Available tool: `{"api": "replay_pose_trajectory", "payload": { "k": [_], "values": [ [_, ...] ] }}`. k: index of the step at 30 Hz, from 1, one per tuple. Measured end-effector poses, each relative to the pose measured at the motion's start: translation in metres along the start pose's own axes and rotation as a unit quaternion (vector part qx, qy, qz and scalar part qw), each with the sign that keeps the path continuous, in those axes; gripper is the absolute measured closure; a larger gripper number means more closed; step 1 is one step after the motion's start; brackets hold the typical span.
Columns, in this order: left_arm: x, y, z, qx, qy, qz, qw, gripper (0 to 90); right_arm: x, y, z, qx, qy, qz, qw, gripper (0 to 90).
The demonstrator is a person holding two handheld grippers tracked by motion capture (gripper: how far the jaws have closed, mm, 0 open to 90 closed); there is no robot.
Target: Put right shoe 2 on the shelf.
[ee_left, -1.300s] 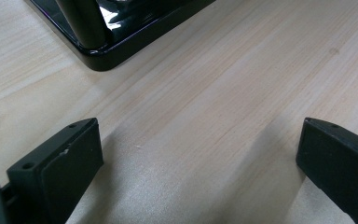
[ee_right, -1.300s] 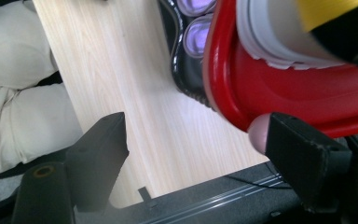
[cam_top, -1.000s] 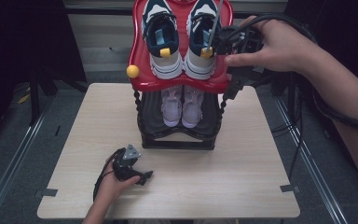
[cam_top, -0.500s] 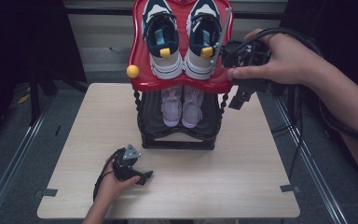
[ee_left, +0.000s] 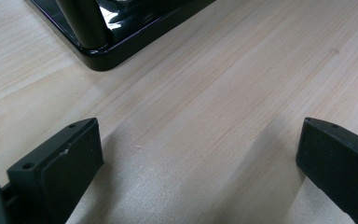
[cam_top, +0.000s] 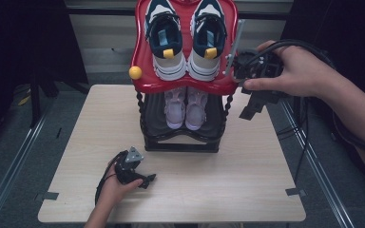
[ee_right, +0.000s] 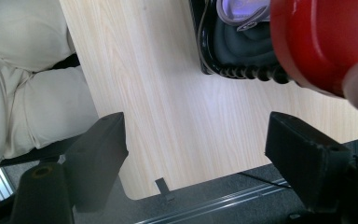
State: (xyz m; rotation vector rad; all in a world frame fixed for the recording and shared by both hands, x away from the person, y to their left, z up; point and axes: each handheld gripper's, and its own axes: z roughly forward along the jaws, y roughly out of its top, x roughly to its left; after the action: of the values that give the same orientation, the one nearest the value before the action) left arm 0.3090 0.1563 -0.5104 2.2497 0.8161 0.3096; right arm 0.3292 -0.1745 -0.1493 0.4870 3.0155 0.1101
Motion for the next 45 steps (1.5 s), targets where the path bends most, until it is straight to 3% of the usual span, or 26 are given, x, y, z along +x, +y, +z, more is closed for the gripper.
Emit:
{"api": "replay_pose_trajectory", "payload": {
  "k": [25,33,45],
  "values": [
    [0.0,0.0,0.0,0.0,0.0,0.0,1.0,0.0,0.01,-0.026,0.029,0.019,0.009,0.004,0.9998,20.0],
    [0.0,0.0,0.0,0.0,0.0,0.001,1.0,0.0,0.01,-0.037,0.042,0.018,0.013,0.014,0.9997,20.0],
    [0.001,0.0,-0.001,0.004,-0.003,0.002,1.0,0.0,0.011,-0.048,0.061,0.011,0.016,0.009,0.9998,19.7]
  ]
}}
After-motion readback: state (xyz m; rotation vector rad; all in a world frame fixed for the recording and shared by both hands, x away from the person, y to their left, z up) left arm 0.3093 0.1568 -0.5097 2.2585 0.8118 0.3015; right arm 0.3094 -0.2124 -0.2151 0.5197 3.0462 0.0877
